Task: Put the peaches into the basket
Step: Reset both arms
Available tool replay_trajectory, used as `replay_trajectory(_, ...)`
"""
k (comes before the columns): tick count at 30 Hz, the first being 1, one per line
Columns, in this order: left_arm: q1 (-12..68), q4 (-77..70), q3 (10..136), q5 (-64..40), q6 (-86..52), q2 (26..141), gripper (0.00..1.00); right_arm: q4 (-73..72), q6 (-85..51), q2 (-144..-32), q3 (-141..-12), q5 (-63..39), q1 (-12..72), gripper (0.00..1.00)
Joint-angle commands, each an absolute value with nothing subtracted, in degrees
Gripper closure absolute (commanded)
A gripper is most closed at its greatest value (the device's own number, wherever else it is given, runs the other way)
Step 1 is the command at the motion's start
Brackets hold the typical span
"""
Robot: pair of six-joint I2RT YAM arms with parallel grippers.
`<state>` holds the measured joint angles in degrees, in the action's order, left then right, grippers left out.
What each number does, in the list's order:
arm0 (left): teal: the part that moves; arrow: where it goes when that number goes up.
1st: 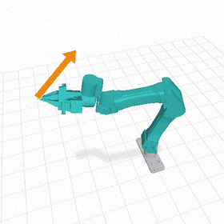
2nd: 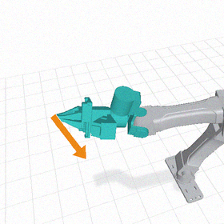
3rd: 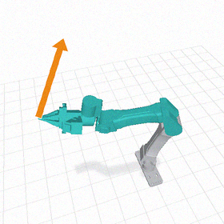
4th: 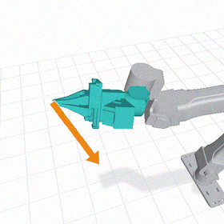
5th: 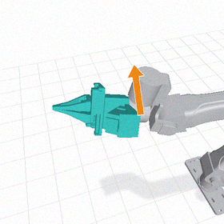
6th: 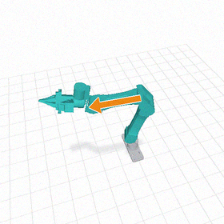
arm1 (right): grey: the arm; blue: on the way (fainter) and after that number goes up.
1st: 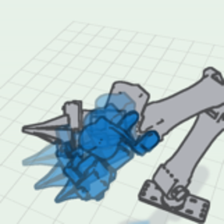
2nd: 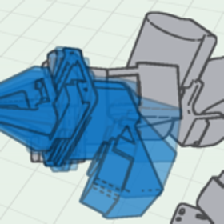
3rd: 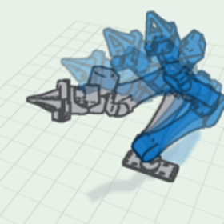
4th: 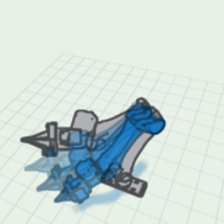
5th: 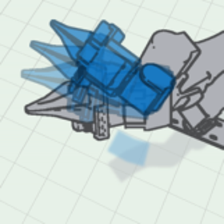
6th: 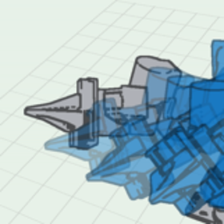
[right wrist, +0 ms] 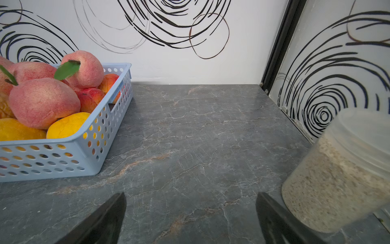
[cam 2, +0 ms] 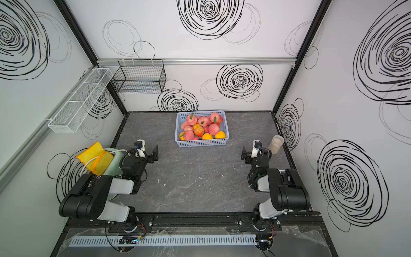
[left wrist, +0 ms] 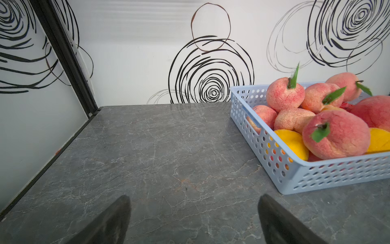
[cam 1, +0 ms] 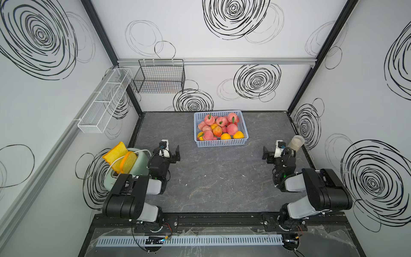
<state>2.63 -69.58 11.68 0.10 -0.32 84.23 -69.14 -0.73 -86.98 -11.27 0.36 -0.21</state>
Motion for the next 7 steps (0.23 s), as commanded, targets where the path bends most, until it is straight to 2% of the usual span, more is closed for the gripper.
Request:
replay_trajectory(1, 2.8, -72.9, 12.1, 0.7, 0.6, 83.8, 0.02, -71.9, -0.3, -86.8, -12.0, 0.1, -0.4, 0.01)
replay_trajectory(3, 1.2, -71.8, 12.9, -1.9, -0.4, 84.3, 0.02, -72.0, -0.3, -86.9, -12.0, 0.1, -0.4, 0.01)
replay_trajectory(7, 2.3, -72.8, 12.1, 0.2, 0.2, 83.9, 0.02, -72.0, -0.3, -86.9, -12.1, 0.1, -0.4, 0.01)
